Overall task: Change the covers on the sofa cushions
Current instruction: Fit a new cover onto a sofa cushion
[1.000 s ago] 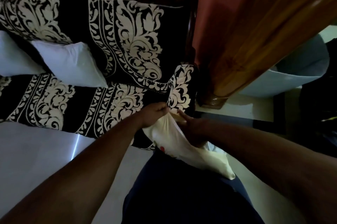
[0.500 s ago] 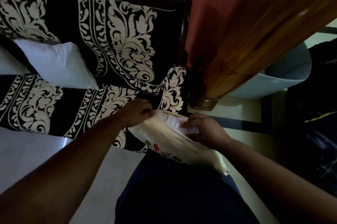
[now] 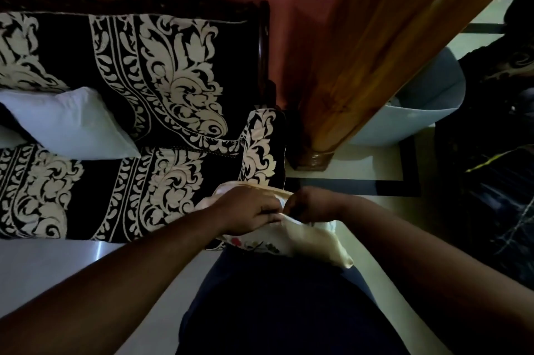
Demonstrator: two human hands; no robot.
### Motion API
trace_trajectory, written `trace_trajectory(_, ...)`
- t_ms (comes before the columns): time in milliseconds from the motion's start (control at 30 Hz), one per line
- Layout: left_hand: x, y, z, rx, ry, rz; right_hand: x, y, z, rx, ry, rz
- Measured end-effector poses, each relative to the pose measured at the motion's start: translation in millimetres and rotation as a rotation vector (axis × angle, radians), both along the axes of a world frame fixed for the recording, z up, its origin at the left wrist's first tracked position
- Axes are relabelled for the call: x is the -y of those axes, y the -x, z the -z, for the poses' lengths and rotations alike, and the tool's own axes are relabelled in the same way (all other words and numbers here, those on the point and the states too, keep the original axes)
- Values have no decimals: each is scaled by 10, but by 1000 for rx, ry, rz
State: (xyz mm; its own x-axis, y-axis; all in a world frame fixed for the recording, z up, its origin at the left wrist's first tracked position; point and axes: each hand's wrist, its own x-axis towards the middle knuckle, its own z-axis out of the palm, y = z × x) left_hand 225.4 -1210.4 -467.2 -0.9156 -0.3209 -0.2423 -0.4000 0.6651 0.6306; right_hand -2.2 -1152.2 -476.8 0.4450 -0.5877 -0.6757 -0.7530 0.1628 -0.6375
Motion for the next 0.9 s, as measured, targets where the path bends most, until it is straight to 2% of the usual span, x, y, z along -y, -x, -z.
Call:
trace_trajectory(100, -6, 151, 7, -88, -74, -106, 22, -253, 197, -160, -16, -213)
trace_trajectory(167, -12, 160, 89, -71, -137, -175, 38, -359, 238, -91, -110, -247)
trace_trajectory(233, 21, 107, 176, -13, -155, -267, 48, -268, 221, 45, -156, -82)
trace_trajectory(300, 119, 58, 211, 68, -140, -347, -22, -72, 178, 179, -128, 327)
trace_trajectory(367, 199, 19, 197, 118, -161, -345, -148, 90, 173, 235, 59, 596)
trace_trajectory(467, 254, 85, 144, 178, -107, -191, -312, 225, 148, 78, 325, 489)
trace_trajectory(567, 186, 251, 28, 155, 56, -27, -374, 280, 143, -15, 329, 398)
trace_trajectory(667, -40, 473, -79, 90, 155, 157, -348, 230, 95, -117, 290, 449)
trace_trajectory(767, -220, 632, -81, 117, 123, 144, -320, 144, 98, -95, 205, 315)
trace_trajectory(833, -224, 660, -73, 88, -46, 50, -320, 89, 72, -79, 11, 282)
trace_trajectory(900, -199, 648, -48, 57, -135, -29, -352, 49, 27, 63, -260, 459)
